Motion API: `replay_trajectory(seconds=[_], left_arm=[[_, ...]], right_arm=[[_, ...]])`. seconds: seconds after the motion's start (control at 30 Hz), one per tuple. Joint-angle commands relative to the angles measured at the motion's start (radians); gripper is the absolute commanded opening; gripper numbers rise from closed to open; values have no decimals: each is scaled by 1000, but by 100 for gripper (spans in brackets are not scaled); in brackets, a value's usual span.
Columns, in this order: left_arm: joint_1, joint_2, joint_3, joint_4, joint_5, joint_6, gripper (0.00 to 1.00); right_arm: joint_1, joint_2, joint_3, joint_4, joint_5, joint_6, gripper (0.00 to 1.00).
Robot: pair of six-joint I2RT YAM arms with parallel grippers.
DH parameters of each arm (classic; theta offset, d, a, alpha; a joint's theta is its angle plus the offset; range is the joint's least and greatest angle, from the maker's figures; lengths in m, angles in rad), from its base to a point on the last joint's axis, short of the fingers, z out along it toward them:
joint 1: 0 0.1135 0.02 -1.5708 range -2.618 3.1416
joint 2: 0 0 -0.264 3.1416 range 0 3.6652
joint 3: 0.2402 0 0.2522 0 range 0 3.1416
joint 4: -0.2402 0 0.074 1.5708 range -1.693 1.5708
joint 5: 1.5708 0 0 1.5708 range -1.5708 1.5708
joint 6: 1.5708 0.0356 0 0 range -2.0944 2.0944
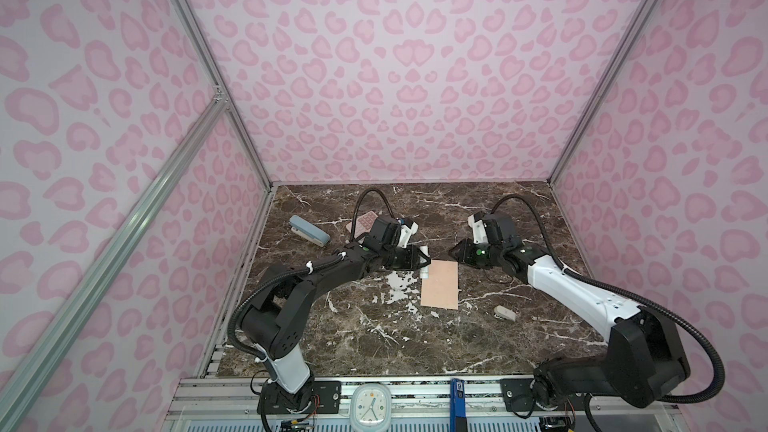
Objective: Place the letter into the envelope and seal it
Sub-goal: 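Move the open right gripper to the glue stick while left raises it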
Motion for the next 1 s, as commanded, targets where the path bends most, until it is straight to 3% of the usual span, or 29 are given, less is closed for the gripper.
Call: replay_trajectory(seconds=[0.0, 0.23, 0.47, 0.67, 0.97], left_arm=[[19, -48, 3, -18, -40, 41, 5], [58, -163, -8, -7, -81, 77, 5], [67, -303, -68, 96, -69, 98, 5], [88, -421, -146, 257, 0, 99, 6], [91, -574, -234, 324, 1, 173, 5]], right_arm=[[4, -52, -58, 173, 20, -31, 31], [44, -159, -142, 331, 27, -123, 34], [69, -169, -197, 532, -182, -149, 37], [226, -166, -178, 546, -188, -347, 47], [288, -155, -221, 700, -216, -421, 56]])
